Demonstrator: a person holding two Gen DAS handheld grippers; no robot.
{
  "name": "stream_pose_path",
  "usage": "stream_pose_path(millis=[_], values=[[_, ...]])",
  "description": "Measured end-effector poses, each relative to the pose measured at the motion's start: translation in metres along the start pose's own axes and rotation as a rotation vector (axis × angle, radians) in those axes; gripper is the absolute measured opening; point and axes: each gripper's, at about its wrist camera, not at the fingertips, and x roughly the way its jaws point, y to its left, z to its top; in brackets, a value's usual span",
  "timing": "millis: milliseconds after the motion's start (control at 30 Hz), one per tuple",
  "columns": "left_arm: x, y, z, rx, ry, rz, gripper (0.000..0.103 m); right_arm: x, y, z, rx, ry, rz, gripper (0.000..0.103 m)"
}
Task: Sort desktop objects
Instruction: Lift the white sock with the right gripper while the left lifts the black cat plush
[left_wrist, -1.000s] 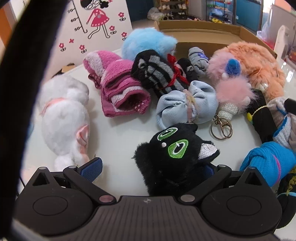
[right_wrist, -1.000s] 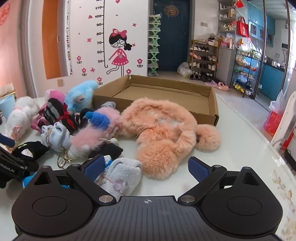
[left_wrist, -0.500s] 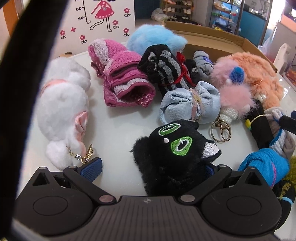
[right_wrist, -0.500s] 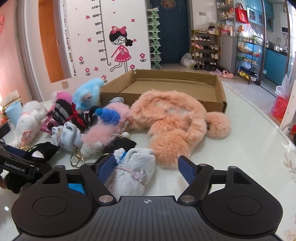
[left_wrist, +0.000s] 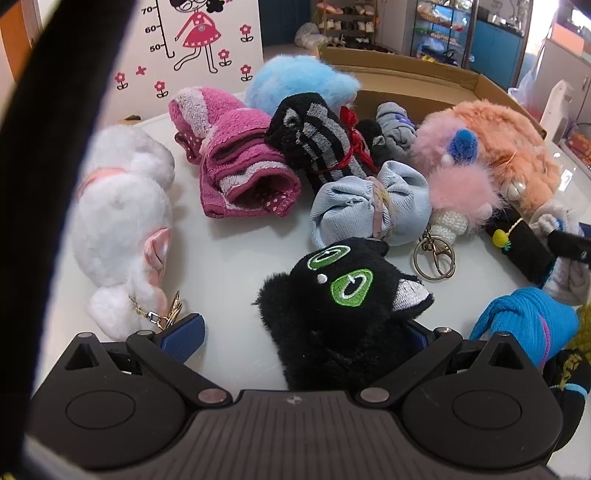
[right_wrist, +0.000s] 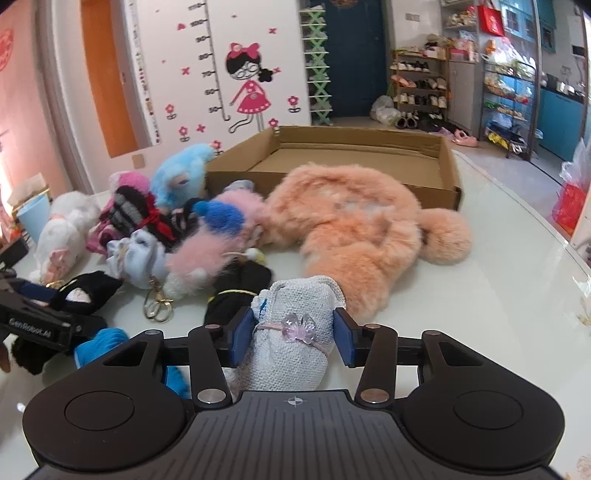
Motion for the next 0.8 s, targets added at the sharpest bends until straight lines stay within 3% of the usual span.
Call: stream_pose_path(millis=[300,367,467,800], values=[[-0.007,0.001,-0.001,-0.009,-0.015,-0.029,0.068,-0.010,-0.034,0.002,0.081,-0.022,0.002,0.053],[-0.009,-0.002,0.000,0.003,-0.018,-0.036,0.050,-0.010,-0.037,0.002,0.082,-0.021,-0.001,0.053],[-0.012,-0.010,-0.001,0.042,-0.024,-0.012,0.039,-0.010,-0.041,0.002,0.086,-0.021,0.000,0.053],[-0.035,-0.016,-0.001,0.052,-0.043,0.017,0.038,-0.020,-0.056,0.002,0.104,-0.044,0.026,0.053]])
